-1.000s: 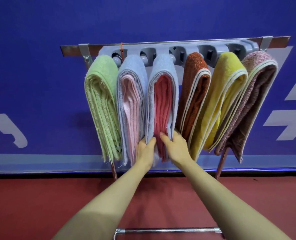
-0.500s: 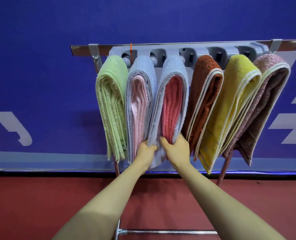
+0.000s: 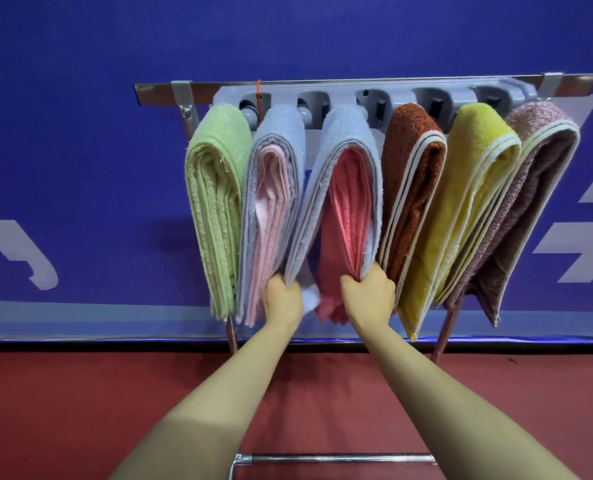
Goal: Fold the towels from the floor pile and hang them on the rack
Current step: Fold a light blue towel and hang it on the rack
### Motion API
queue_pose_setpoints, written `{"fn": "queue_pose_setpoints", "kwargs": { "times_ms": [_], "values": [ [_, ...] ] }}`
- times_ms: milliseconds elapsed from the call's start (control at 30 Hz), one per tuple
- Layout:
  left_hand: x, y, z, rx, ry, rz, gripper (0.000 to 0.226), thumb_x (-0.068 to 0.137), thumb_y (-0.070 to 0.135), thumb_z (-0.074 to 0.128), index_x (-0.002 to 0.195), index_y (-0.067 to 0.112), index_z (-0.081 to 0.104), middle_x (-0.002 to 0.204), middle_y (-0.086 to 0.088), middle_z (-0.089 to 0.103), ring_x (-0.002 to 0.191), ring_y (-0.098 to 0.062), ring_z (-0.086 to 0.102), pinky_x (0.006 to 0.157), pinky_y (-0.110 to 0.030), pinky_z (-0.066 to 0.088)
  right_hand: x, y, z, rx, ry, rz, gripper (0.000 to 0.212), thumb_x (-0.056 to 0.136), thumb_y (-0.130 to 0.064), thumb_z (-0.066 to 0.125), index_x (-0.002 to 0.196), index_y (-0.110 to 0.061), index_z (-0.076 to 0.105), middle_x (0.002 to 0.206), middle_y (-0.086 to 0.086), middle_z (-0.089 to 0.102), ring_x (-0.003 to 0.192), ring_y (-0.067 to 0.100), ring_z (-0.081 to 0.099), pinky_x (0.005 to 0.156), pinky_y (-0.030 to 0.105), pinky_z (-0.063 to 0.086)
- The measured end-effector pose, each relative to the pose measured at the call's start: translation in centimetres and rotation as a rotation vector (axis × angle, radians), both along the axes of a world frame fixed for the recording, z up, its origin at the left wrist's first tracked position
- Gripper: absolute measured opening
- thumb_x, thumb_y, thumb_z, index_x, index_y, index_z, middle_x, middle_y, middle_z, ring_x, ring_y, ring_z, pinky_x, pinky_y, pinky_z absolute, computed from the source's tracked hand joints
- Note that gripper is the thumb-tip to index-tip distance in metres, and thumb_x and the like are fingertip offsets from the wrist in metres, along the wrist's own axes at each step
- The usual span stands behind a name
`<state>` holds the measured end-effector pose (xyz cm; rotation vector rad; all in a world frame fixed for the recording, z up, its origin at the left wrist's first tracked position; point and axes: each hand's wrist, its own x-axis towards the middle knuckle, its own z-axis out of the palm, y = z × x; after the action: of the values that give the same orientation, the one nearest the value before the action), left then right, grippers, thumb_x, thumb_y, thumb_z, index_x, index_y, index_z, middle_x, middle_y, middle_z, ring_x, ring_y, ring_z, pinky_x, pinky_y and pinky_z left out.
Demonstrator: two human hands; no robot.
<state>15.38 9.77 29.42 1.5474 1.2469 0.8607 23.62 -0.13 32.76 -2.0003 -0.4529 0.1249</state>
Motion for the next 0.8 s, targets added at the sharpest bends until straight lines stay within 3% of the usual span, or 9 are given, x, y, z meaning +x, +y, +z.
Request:
{"fn": "queue_pose_setpoints", "kwargs": {
  "times_ms": [100, 200, 333, 467, 600, 700, 800],
  "values": [
    [-0.3, -0.3, 0.1, 0.116, 0.054, 0.060, 0.032, 0.091, 0.002, 0.053, 0.118, 0.005, 0.070, 0.110, -0.023, 0.070, 0.103, -0.041, 0.062, 0.088, -0.040, 0.049, 0.4, -0.7, 0.2, -0.043, 0.005, -0.022, 0.027, 0.077, -0.024, 0.060, 0.102, -0.014, 0.062, 0.090, 0.017, 0.067, 0.086, 0.042, 0.060, 0.071, 0.036, 0.043],
    [-0.4, -0.6, -0.4, 0.197, 0.107, 0.072, 0.033, 0.087, -0.004, 0.051, 0.114, 0.002, 0.070, 0.108, -0.025, 0.069, 0.102, -0.043, 0.062, 0.088, -0.045, 0.051, 0.5, -0.8, 0.1, -0.045, 0.005, -0.008, 0.023, 0.077, -0.025, 0.060, 0.098, -0.014, 0.062, 0.086, 0.015, 0.065, 0.081, 0.039, 0.056, 0.069, 0.034, 0.040],
    [0.7, -2.1, -2.2, 0.248, 0.214, -0.166, 0.039, 0.086, 0.001, 0.046, 0.119, 0.011, 0.066, 0.098, -0.020, 0.071, 0.093, -0.038, 0.067, 0.082, -0.048, 0.056, -1.1, 0.1, -0.6, -0.043, -0.011, 0.121, 0.030, 0.072, -0.038, 0.051, 0.089, -0.014, 0.059, 0.083, 0.013, 0.067, 0.083, 0.039, 0.060, 0.073, 0.039, 0.050],
    [2.1, -3.4, -1.8, 0.190, 0.203, -0.347, 0.029, 0.100, 0.003, 0.049, 0.124, -0.001, 0.063, 0.120, -0.021, 0.067, 0.117, -0.034, 0.062, 0.103, -0.038, 0.047, -2.8, 0.8, -1.0, -0.075, -0.043, 0.213, 0.029, 0.089, -0.026, 0.056, 0.111, -0.007, 0.056, 0.108, 0.023, 0.068, 0.102, 0.044, 0.060, 0.085, 0.043, 0.048],
    [1.7, -2.6, -2.2, 0.183, 0.166, -0.182, 0.033, 0.094, 0.010, 0.054, 0.125, 0.005, 0.063, 0.110, -0.019, 0.071, 0.103, -0.035, 0.067, 0.090, -0.043, 0.053, -2.3, 0.6, -1.1, -0.069, -0.029, 0.216, 0.036, 0.092, -0.018, 0.050, 0.126, -0.006, 0.050, 0.114, 0.026, 0.065, 0.107, 0.046, 0.058, 0.085, 0.046, 0.047],
    [1.0, -3.0, -1.9, 0.046, 0.194, -0.362, 0.036, 0.100, 0.013, 0.048, 0.132, 0.001, 0.057, 0.126, -0.021, 0.064, 0.118, -0.036, 0.062, 0.098, -0.042, 0.052, -2.4, 0.6, -1.2, -0.073, 0.020, 0.288, 0.032, 0.091, -0.016, 0.050, 0.123, -0.008, 0.052, 0.119, 0.022, 0.065, 0.110, 0.043, 0.058, 0.090, 0.043, 0.046],
    [0.7, -3.0, -2.0, -0.015, 0.254, -0.500, 0.038, 0.103, 0.005, 0.047, 0.140, -0.001, 0.049, 0.140, -0.015, 0.055, 0.129, -0.029, 0.056, 0.102, -0.028, 0.049, -2.7, 0.4, -1.2, -0.085, 0.074, 0.374, 0.033, 0.092, -0.013, 0.050, 0.125, -0.008, 0.052, 0.127, 0.016, 0.062, 0.118, 0.037, 0.056, 0.095, 0.037, 0.044]
  ]
}}
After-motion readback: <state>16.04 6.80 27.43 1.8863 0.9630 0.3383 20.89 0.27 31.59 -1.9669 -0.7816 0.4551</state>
